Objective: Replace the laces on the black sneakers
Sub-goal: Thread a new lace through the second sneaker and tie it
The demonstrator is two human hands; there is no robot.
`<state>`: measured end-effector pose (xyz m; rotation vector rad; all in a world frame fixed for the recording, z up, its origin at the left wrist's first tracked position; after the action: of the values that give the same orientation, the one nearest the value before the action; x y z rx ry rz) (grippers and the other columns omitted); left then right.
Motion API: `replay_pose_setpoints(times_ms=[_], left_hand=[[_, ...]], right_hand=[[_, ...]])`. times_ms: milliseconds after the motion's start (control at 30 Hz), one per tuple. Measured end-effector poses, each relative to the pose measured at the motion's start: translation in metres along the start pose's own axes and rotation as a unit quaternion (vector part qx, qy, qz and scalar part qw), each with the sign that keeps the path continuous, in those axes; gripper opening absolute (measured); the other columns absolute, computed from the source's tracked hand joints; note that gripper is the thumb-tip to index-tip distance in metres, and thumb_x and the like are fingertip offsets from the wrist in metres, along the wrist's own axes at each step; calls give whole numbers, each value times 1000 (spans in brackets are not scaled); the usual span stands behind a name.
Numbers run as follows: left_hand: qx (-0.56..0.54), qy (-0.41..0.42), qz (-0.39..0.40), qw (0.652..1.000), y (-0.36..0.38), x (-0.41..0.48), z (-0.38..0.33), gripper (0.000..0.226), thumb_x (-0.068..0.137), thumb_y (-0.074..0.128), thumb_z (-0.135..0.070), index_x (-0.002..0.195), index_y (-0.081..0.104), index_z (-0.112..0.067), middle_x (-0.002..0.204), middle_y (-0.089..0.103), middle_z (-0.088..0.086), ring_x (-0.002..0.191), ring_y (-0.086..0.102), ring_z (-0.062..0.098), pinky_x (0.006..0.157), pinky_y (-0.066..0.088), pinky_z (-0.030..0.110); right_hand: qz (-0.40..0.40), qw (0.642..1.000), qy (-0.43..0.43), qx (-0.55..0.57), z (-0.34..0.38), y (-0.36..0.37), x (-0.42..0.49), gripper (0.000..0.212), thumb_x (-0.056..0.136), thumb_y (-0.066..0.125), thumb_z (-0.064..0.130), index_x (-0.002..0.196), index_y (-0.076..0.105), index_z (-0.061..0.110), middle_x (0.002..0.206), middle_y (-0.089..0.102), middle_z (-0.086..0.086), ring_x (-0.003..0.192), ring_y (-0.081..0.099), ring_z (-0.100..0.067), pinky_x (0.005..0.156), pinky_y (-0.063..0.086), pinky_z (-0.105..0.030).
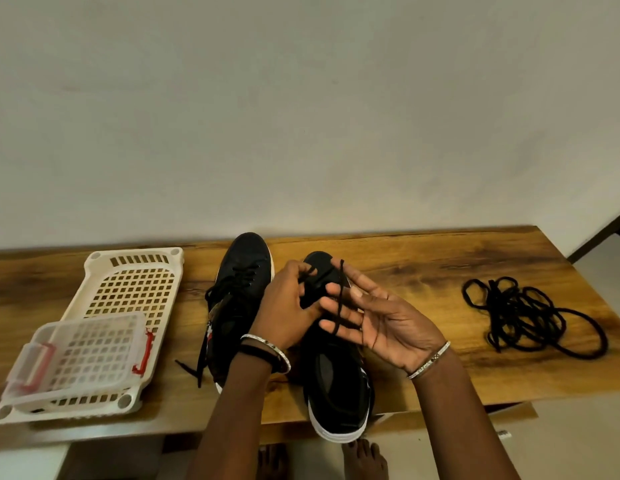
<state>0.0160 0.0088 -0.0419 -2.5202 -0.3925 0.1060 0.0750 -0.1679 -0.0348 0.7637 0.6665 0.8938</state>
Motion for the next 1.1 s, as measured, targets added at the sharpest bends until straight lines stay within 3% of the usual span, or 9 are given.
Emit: replay_pose_setpoints(times_ms=[200, 300, 433, 633, 767, 867, 933, 1000, 1100], left_hand=[[60, -7, -7, 998, 3, 2, -4, 65, 79, 83, -30, 131, 46, -16, 114, 53, -4, 100, 54, 12, 87, 46, 24], [94, -10, -1, 996, 5, 2, -5, 64, 82, 80, -22, 135, 43, -15, 125, 52, -1, 109, 52, 14, 90, 40, 21], [118, -11, -2, 993, 6, 1, -6, 61, 84, 76, -14, 136, 43, -13, 121, 54, 6, 102, 50, 13, 88, 39, 21], [142, -20, -18, 990, 8, 2, -10, 60, 84, 75, -8, 135, 45, -10, 120, 57, 11, 115, 55, 27, 97, 46, 35], [152, -37, -21, 987, 11, 3, -11, 62, 84, 76, -8, 137, 44, -11, 121, 57, 11, 116, 55, 26, 99, 47, 37], [158, -35, -23, 987, 14, 4, -11, 61, 83, 76, -7, 135, 45, -10, 118, 58, 12, 113, 56, 28, 96, 48, 37], [157, -33, -30, 987, 15, 6, -11, 60, 83, 76, -6, 134, 46, -10, 118, 58, 12, 113, 56, 28, 96, 48, 37], [152, -32, -39, 987, 14, 6, -11, 58, 83, 75, -4, 133, 46, -10, 119, 58, 12, 115, 55, 28, 97, 47, 37], [147, -37, -52, 987, 14, 8, -11, 58, 84, 75, -3, 134, 46, -9, 120, 57, 12, 116, 55, 29, 100, 47, 39]], right_hand=[[-142, 989, 22, -23, 13, 6, -9, 29, 85, 65, 8, 111, 74, -3, 81, 72, -9, 70, 74, -15, 58, 60, -21], [-148, 988, 10, 42, 12, 5, -11, 34, 66, 89, 10, 97, 76, 0, 77, 69, -3, 73, 73, -15, 66, 62, -31], [-69, 995, -19, 71, 2, 3, -15, 44, 80, 81, 12, 122, 69, 6, 94, 69, -2, 103, 72, -20, 93, 54, -58], [-3, 999, 13, -40, 10, 6, -32, 65, 85, 74, 4, 145, 52, 10, 123, 68, -11, 103, 72, -20, 77, 60, -29], [-83, 996, 25, 6, 19, 2, -40, 67, 54, 98, 5, 114, 71, -7, 79, 70, -10, 61, 69, -8, 45, 50, -13], [-120, 992, -16, 44, 21, -1, -43, 49, 54, 99, 11, 93, 73, -1, 74, 64, -5, 64, 68, -11, 56, 58, -20], [-96, 994, -48, 31, 19, 2, -46, 22, 82, 78, 18, 98, 71, 6, 80, 63, -3, 91, 72, -21, 85, 61, -44], [-29, 999, -42, -11, 15, 8, -51, 32, 92, 66, 20, 122, 65, 7, 88, 62, -4, 104, 70, -25, 98, 53, -55], [65, 996, 0, -57, 20, 10, -63, 61, 98, 60, 11, 154, 36, 13, 101, 59, -10, 92, 71, -22, 73, 60, -31]])
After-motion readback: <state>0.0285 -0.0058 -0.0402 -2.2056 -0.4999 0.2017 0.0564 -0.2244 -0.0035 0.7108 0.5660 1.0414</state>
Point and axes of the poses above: each hand's wrist, its own x-axis towards the middle knuckle, its own y-axis out of the palm, z = x × y, the point moved 1 cm from there along x, towards the middle knuckle
